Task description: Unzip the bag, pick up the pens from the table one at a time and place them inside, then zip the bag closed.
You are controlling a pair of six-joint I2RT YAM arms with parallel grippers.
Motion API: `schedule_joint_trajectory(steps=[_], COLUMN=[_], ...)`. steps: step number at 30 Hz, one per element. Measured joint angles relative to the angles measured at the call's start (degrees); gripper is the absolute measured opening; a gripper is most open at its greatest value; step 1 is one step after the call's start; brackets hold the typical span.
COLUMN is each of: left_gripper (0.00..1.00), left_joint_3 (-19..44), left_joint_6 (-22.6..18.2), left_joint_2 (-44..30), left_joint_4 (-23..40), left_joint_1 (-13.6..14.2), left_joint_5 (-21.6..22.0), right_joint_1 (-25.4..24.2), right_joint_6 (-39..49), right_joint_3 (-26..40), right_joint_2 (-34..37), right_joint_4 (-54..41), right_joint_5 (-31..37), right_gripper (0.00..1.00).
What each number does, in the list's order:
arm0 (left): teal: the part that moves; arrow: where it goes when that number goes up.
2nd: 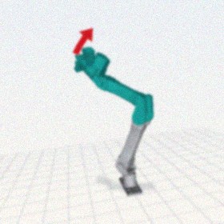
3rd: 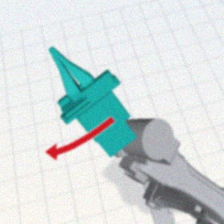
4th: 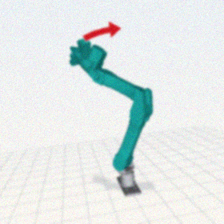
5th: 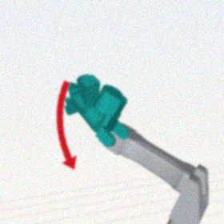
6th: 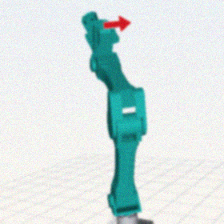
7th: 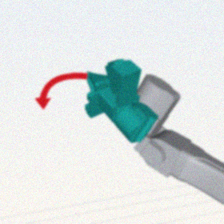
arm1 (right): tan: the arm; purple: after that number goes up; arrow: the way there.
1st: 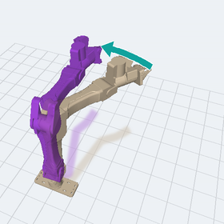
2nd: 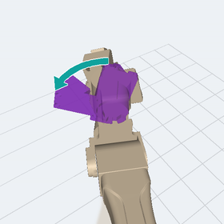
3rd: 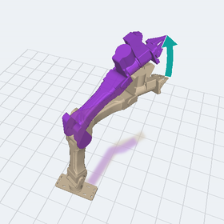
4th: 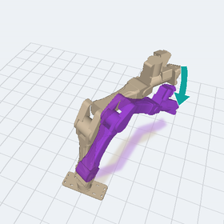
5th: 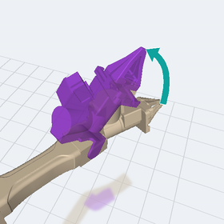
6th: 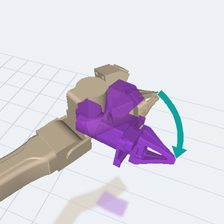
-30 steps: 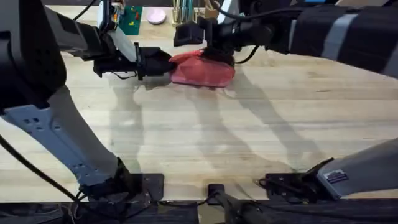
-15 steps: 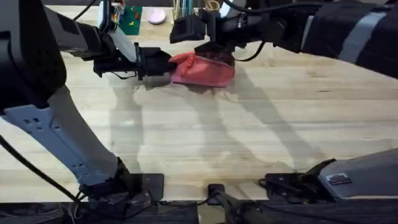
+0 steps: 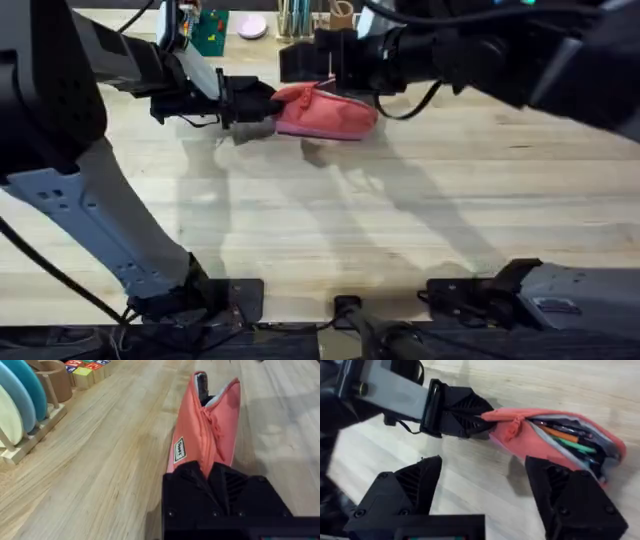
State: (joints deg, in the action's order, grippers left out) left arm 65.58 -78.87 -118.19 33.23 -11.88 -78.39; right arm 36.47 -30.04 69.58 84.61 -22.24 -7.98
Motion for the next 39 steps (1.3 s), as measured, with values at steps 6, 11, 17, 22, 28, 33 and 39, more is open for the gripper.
schedule_joint_trajectory(steps=[6,11,17,22,28,33,39], left_gripper=[0.042,0.042,0.042,0.042,0.042,0.042,0.042], left_joint_3=[0.0,0.0,0.0,0.0,0.0,0.0,0.0], left_joint_6=[0.0,0.0,0.0,-0.01,0.0,0.0,-0.01], left_joint_2=[0.0,0.0,0.0,0.0,0.0,0.0,0.0], left_joint_4=[0.04,0.15,0.15,0.15,0.15,0.16,0.17], left_joint_1=[0.0,0.0,-0.02,-0.02,-0.02,-0.04,-0.04], left_joint_5=[0.0,0.0,0.0,0.0,0.0,0.0,0.0], right_joint_1=[8.32,14.21,16.98,16.87,16.87,16.87,16.87], right_joint_6=[-5.04,-11.21,-13.73,-14.56,-14.78,-15.33,-16.52], right_joint_3=[0.0,0.0,0.0,0.0,0.0,0.0,0.0], right_joint_2=[-2.48,-2.46,-2.47,-2.48,-0.99,2.8,5.21], right_joint_4=[-4.22,-4.56,-4.52,-4.47,-2.22,-0.32,0.57], right_joint_5=[13.66,21.13,23.76,24.79,25.17,26.4,27.91], right_gripper=[0.995,0.996,0.996,0.996,0.997,0.996,0.997])
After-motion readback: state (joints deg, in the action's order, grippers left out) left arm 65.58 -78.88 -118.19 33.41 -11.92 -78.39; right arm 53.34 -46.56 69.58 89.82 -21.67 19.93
